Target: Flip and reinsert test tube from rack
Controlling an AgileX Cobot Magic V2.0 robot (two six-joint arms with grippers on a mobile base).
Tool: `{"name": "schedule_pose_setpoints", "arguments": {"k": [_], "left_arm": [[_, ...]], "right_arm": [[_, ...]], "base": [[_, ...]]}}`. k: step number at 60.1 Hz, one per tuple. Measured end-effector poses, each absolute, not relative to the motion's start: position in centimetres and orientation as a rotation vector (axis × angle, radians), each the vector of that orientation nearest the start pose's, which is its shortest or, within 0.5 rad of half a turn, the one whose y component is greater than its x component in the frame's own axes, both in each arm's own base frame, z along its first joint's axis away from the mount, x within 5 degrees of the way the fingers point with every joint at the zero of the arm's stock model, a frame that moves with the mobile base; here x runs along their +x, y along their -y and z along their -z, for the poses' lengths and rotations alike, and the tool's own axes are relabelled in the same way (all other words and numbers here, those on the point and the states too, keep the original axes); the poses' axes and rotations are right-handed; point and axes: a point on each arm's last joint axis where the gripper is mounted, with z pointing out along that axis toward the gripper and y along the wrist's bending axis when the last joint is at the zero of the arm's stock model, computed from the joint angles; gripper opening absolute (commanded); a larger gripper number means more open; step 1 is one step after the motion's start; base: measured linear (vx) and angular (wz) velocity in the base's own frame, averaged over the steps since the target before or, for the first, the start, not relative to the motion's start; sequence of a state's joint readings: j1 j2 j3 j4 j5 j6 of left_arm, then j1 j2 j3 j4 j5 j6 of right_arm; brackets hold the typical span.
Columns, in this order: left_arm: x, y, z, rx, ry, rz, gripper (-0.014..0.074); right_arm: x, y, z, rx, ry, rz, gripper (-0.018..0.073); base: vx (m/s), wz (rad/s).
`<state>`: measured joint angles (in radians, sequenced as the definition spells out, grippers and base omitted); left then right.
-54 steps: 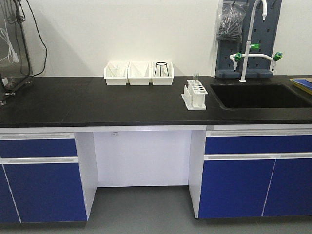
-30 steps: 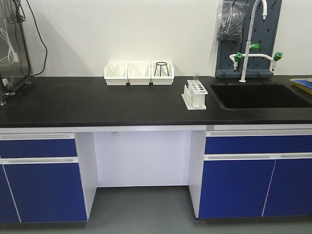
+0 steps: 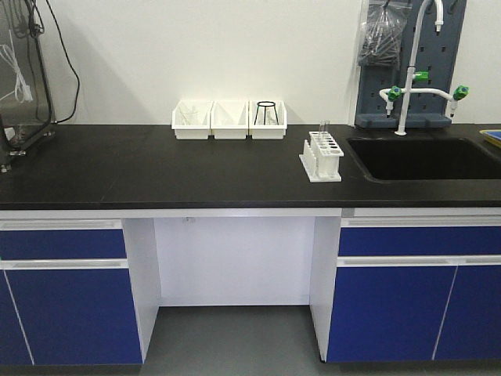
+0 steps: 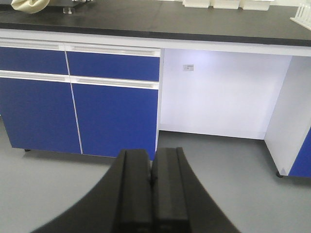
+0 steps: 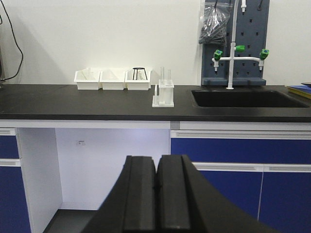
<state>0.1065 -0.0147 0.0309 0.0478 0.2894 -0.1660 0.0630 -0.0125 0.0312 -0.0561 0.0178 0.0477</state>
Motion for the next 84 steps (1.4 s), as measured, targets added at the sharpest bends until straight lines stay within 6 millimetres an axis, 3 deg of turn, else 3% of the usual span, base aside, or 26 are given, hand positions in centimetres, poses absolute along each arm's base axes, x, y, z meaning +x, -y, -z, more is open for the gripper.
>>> {"name": "schedule_pose_setpoints", "arguments": {"k": [84], "left_arm": [[5.40,-0.70,-17.74,-0.212,-1.776,-0.002,-0.0006]], "right_arm": [[5.66,-0.35,-20.17,-0.053,-1.519,-0.043,-0.0008]], "base": [[0.44,-0.02]]}}
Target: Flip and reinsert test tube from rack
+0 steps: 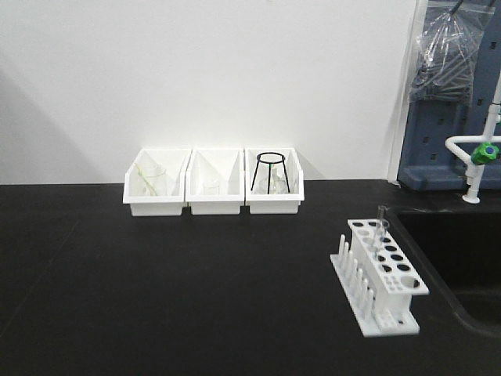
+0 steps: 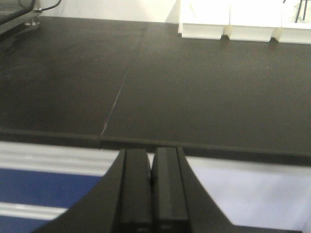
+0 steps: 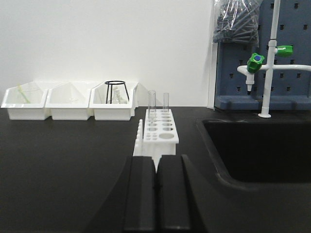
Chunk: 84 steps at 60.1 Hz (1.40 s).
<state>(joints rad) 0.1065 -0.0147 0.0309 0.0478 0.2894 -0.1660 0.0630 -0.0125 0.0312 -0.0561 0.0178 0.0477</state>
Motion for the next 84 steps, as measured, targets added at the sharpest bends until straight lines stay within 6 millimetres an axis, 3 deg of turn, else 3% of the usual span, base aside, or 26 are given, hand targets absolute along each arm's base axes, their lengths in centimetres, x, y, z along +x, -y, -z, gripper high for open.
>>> {"name": "schedule_pose_setpoints", "arguments": {"k": [36,74,84], "left_arm": [[5.4,-0.7,-17.7,-0.212,-1.776,-0.002,-0.0006],[5.4,-0.7,-17.7,-0.212,-1.776,-0.002,-0.0006],[5.4,-0.7,-17.7,-0.212,-1.776,-0.002,-0.0006]], "right_arm": [[5.7,-0.3,-20.2,-0.053,-1.519,-0.043,-0.0008],[5.7,-0.3,-20.2,-0.053,-1.518,-0.043,-0.0008],[5.5,-0.4,-21.6,-0.016,-1.375,-0.093,-0.0008]], "base": [[0.36,0.02],[0.05,-0.01],[0.00,0.00]]}}
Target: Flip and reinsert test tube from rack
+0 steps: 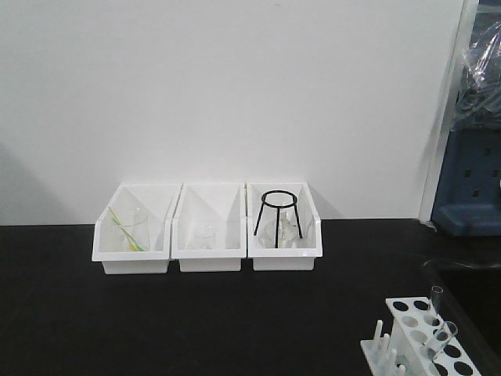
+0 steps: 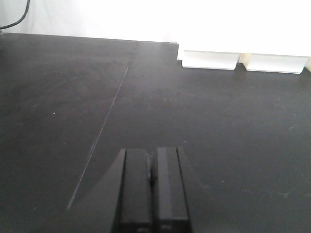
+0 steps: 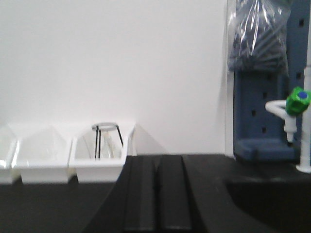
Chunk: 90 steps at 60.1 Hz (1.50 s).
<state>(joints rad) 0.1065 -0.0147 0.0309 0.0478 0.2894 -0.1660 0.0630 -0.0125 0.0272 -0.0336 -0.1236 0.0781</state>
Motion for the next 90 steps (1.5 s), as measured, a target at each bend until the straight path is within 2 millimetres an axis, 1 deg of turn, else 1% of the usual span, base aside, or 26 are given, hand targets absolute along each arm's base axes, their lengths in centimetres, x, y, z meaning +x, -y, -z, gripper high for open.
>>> {"name": "schedule_pose_setpoints", "arguments": {"k": [4,7,9,10,13,15,18,23,24,25,28,32,36,39,45,48,53,57,62,66,70,73,76,83,86,90], "left_arm": [[5.4,-0.7,-17.7,-0.212,-1.776,-0.002,-0.0006],[5.4,-0.7,-17.7,-0.212,-1.776,-0.002,-0.0006],[5.4,-0.7,-17.7,-0.212,-1.776,-0.002,-0.0006],[5.4,-0.7,-17.7,-0.212,-1.776,-0.002,-0.0006],[5.4,-0.7,-17.7,-0.212,-1.776,-0.002,-0.0006],[5.4,-0.7,-17.7,-0.212,-1.776,-0.002,-0.0006],[5.4,-0.7,-17.7,-0.212,-1.776,-0.002,-0.0006],[5.4,-0.7,-17.7,-0.212,-1.776,-0.002,-0.0006],[5.4,-0.7,-17.7,-0.212,-1.776,-0.002,-0.0006],[5.4,-0.7,-17.7,-0.212,-1.776,-0.002,-0.0006],[5.4,-0.7,-17.7,-0.212,-1.776,-0.002,-0.0006],[5.4,-0.7,-17.7,-0.212,-1.776,-0.002,-0.0006],[5.4,-0.7,-17.7,-0.212,-1.776,-0.002,-0.0006],[5.4,-0.7,-17.7,-0.212,-1.776,-0.002,-0.0006],[5.4,-0.7,-17.7,-0.212,-1.776,-0.002,-0.0006],[5.4,-0.7,-17.7,-0.212,-1.776,-0.002,-0.0006],[5.4,-0.7,-17.7,-0.212,-1.776,-0.002,-0.0006],[5.4,-0.7,-17.7,-0.212,-1.776,-0.002,-0.0006],[5.4,-0.7,-17.7,-0.212,-1.776,-0.002,-0.0006],[5.4,-0.7,-17.7,-0.212,-1.776,-0.002,-0.0006],[5.4,-0.7,-17.7,-0.212,-1.776,-0.002,-0.0006],[5.4,-0.7,-17.7,-0.212,-1.776,-0.002,-0.0006],[5.4,-0.7,-17.7,-0.212,-1.776,-0.002,-0.0006],[5.4,-0.7,-17.7,-0.212,-1.776,-0.002,-0.0006],[5.4,-0.7,-17.7,-0.212,-1.776,-0.002,-0.0006],[5.4,-0.7,-17.7,-0.212,-1.776,-0.002,-0.0006]], "right_arm": [[5.2,-0.3,-23.0,0.013,-1.330,-0.125,-0.0008],[5.0,-0.3,-24.8,0.020,-1.289,-0.133,-0.0008],[4.8,-0.3,-26.5,0.017,-1.258,-0.130,-0.0008],[4.9,-0.3,-27.5,0.012,-1.245,-0.122,-0.0008],[5.3,-0.3,-29.4,-0.010,-1.226,-0.092,-0.0008],[6.0,-0.4,-30.9,-0.027,-1.222,-0.066,-0.0008],[7.8,-0.5,-32.6,-0.050,-1.244,-0.032,-0.0008],[10.7,-0.6,-34.6,-0.073,-1.270,-0.001,-0.0008],[11.0,-0.6,-34.7,-0.075,-1.273,0.001,-0.0008],[11.8,-0.7,-34.9,-0.079,-1.289,0.005,-0.0008],[13.8,-0.8,-34.9,-0.085,-1.342,0.009,-0.0008],[15.6,-0.9,-34.8,-0.088,-1.392,0.009,-0.0004],[16.9,-1.0,-34.4,-0.089,-1.426,0.008,0.0008],[17.5,-1.0,-34.1,-0.089,-1.437,0.009,0.0023],[18.1,-1.1,-33.7,-0.090,-1.448,0.009,0.0089],[18.1,-1.1,-33.7,-0.090,-1.447,0.010,0.0135],[18.1,-1.1,-33.9,-0.090,-1.439,0.010,0.0242],[18.1,-1.1,-33.9,-0.090,-1.435,0.011,0.0345],[18.1,-1.1,-33.9,-0.092,-1.434,0.013,0.0504],[18.1,-1.1,-33.9,-0.092,-1.434,0.013,0.0596],[18.2,-1.1,-33.9,-0.092,-1.435,0.013,0.0664],[18.2,-1.1,-33.9,-0.092,-1.435,0.013,0.0697],[18.2,-1.1,-33.9,-0.091,-1.433,0.012,0.0711],[18.2,-1.1,-33.9,-0.062,-1.422,-0.019,0.0704],[18.4,-1.1,-33.3,-0.043,-1.423,-0.040,0.0692],[18.6,-1.1,-31.2,-0.035,-1.430,-0.056,0.0668]], "base": [[0.00,0.00],[0.00,0.01],[0.00,0.02],[0.00,0.01],[0.00,0.00],[0.00,0.00],[0.00,0.00],[0.00,-0.01],[0.00,0.00],[0.00,0.00],[0.00,0.00],[0.00,0.00],[0.00,0.00],[0.00,0.00],[0.00,0.00],[0.00,0.00],[0.00,0.00],[0.00,0.00],[0.00,0.00],[0.00,0.00],[0.00,0.00],[0.00,0.00],[0.00,0.00],[0.00,0.00],[0.00,0.00],[0.00,0.00]]}}
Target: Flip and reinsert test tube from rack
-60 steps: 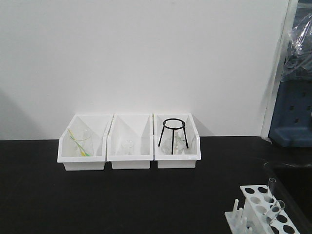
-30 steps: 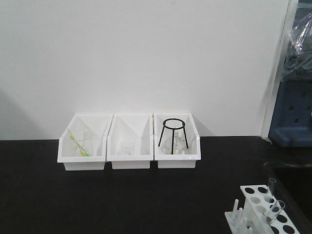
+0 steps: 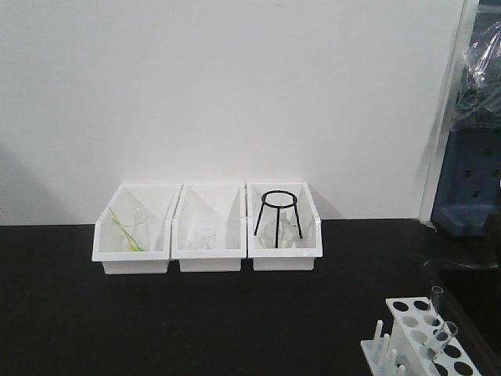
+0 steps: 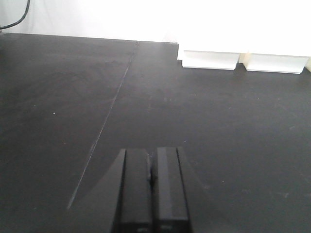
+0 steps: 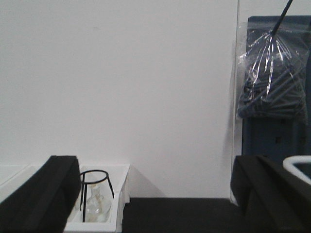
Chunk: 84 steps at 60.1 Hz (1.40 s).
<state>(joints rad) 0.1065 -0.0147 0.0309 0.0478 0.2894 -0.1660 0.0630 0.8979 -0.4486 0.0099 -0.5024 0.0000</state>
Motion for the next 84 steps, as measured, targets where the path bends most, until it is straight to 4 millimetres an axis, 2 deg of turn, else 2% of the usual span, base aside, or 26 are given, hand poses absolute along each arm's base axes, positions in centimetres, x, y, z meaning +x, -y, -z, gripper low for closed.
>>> {"name": "schedule_pose_setpoints", "arguments": {"k": [8,11,18,23,32,48,53,58,71,84], "left_arm": [[5.4,-0.7,-17.7,-0.212,-1.776,-0.002,-0.0006],[5.4,-0.7,-17.7,-0.212,-1.776,-0.002,-0.0006],[5.4,-0.7,-17.7,-0.212,-1.776,-0.002,-0.0006],[5.4,-0.7,-17.7,-0.212,-1.776,-0.002,-0.0006],[5.4,-0.7,-17.7,-0.212,-1.776,-0.002,-0.0006],[5.4,-0.7,-17.7,-0.212,-1.776,-0.002,-0.0006],[5.4,-0.7,-17.7,-0.212,-1.776,-0.002,-0.0006],[5.4,-0.7,-17.7,-0.212,-1.776,-0.002,-0.0006],[5.4,-0.7,-17.7,-0.212,-1.776,-0.002,-0.0006],[5.4,-0.7,-17.7,-0.212,-1.776,-0.002,-0.0006]], "right_arm": [[18.6,-1.5,-24.5,-0.086,-1.542,-0.061,0.0613],[18.5,-1.6,-22.6,-0.115,-1.574,-0.067,0.0596],[19.1,-2.0,-20.1,-0.150,-1.589,-0.090,0.0564],[19.8,-2.1,-19.1,-0.149,-1.583,-0.103,0.0560],[21.6,-2.3,-16.6,-0.154,-1.686,-0.107,0.0560],[25.2,-2.4,-15.8,-0.149,-1.692,-0.103,0.0557],[26.0,-2.5,-15.6,-0.145,-1.694,-0.101,0.0521],[26.2,-2.5,-15.2,-0.143,-1.703,-0.101,0.0422],[26.2,-2.4,-15.1,-0.150,-1.704,-0.089,-0.0003],[26.2,-2.4,-15.1,-0.170,-1.702,-0.068,-0.0013]], "base": [[0.00,0.00],[0.00,0.00],[0.00,0.00],[0.00,0.00],[0.00,0.00],[0.00,0.00],[0.00,0.00],[0.00,0.00],[0.00,0.00],[0.00,0.00]]}}
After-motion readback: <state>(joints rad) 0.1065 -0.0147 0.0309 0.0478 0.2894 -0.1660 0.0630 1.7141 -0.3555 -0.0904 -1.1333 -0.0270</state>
